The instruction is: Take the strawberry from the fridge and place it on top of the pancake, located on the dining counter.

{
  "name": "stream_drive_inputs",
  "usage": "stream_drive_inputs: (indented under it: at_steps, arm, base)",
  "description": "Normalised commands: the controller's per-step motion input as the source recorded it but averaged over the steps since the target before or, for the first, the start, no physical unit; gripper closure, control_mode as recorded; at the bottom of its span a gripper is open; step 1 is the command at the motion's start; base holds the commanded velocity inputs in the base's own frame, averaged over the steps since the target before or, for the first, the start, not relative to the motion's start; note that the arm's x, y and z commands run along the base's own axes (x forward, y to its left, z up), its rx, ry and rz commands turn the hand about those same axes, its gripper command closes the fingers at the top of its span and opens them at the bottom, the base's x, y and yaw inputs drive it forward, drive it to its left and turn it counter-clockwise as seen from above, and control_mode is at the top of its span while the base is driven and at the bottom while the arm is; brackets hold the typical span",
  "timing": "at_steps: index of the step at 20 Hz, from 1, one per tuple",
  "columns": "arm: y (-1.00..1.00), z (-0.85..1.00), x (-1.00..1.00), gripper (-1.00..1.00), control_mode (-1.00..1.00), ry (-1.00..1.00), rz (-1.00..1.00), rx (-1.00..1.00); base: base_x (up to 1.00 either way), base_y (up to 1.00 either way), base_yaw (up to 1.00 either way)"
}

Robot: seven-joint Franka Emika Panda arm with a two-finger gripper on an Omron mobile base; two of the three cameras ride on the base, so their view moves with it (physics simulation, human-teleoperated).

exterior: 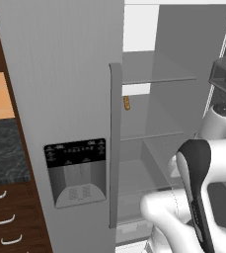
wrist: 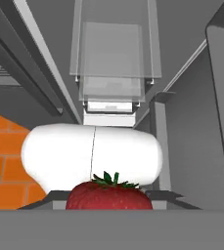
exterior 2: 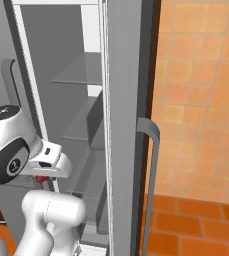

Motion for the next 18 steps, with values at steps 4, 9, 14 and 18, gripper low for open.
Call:
stream_drive_inputs:
  at_steps: [4, 9, 14, 18]
  arm:
    - [0.00, 0.00, -0.05, 1.00, -1.00, -0.03, 0.00, 0.00]
    - [0.00, 0.00, -0.07, 1.00, 1.00, -0.02, 0.00, 0.00]
    - [0.00, 0.00, 0.00, 1.00, 1.00, 0.00, 0.00, 0.00]
    - [0.00, 0.00, 0.00, 1.00, 1.00, 0.00, 0.00, 0.00]
  base:
    - [0.00, 0.00, 0.00]
    - [-0.59, 0.22, -0.08]
    - [-0.83, 0.74, -0.47]
    - [-0.45, 0.32, -0.77]
